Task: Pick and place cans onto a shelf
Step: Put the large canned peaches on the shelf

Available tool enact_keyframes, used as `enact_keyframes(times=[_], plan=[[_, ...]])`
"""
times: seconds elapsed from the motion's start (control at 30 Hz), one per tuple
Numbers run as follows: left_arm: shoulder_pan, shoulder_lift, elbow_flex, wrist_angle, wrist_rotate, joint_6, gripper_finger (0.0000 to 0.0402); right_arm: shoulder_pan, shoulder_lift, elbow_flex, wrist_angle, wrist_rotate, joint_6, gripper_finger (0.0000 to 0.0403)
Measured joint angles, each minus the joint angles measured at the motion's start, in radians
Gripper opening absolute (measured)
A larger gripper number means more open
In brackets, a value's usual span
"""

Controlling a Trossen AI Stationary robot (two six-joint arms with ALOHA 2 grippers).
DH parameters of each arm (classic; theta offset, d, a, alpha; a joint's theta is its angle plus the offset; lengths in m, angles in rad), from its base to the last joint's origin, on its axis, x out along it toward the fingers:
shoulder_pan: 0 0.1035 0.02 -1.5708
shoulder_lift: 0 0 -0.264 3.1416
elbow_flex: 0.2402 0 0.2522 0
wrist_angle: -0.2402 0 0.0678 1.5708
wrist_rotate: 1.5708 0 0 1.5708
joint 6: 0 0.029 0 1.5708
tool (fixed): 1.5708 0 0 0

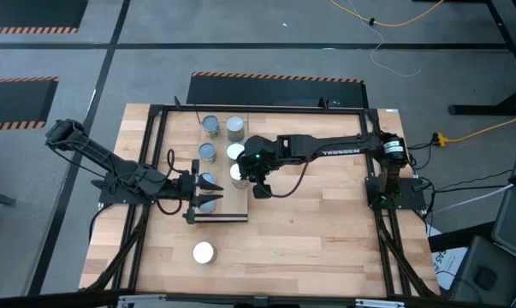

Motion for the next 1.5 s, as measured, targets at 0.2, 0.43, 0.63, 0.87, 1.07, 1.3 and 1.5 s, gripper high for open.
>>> enact_keyframes(times=[0.2, 0.43, 0.63, 0.87, 1.07, 1.3, 1.5], plan=[[0.000, 0.000, 0.000, 0.000, 0.000, 0.000, 0.0089, -0.001, -0.065, 0.000, -0.082, 0.001, -0.018, 0.0039], [0.000, 0.000, 0.000, -0.001, 0.000, 0.000, 0.0089, -0.018, -0.072, -0.012, -0.188, 0.146, -0.024, 0.0039], [0.000, 0.000, 0.000, -0.001, 0.000, 0.000, 0.0089, -0.051, -0.068, -0.119, -0.120, 0.210, -0.006, 0.0039], [0.000, 0.000, 0.000, 0.000, 0.000, 0.000, 0.0089, -0.067, -0.067, -0.236, 0.067, 0.196, 0.006, 0.0039], [0.000, 0.000, 0.000, 0.000, 0.000, 0.000, 0.0089, -0.067, -0.067, -0.296, 0.190, 0.110, 0.008, 0.0039], [0.000, 0.000, 0.000, 0.000, 0.000, 0.000, 0.0089, -0.048, -0.067, -0.296, 0.248, 0.018, 0.007, 0.0039], [0.000, 0.000, 0.000, 0.000, 0.000, 0.000, 0.0089, -0.038, -0.067, -0.296, 0.328, 0.017, 0.005, 0.0039]])
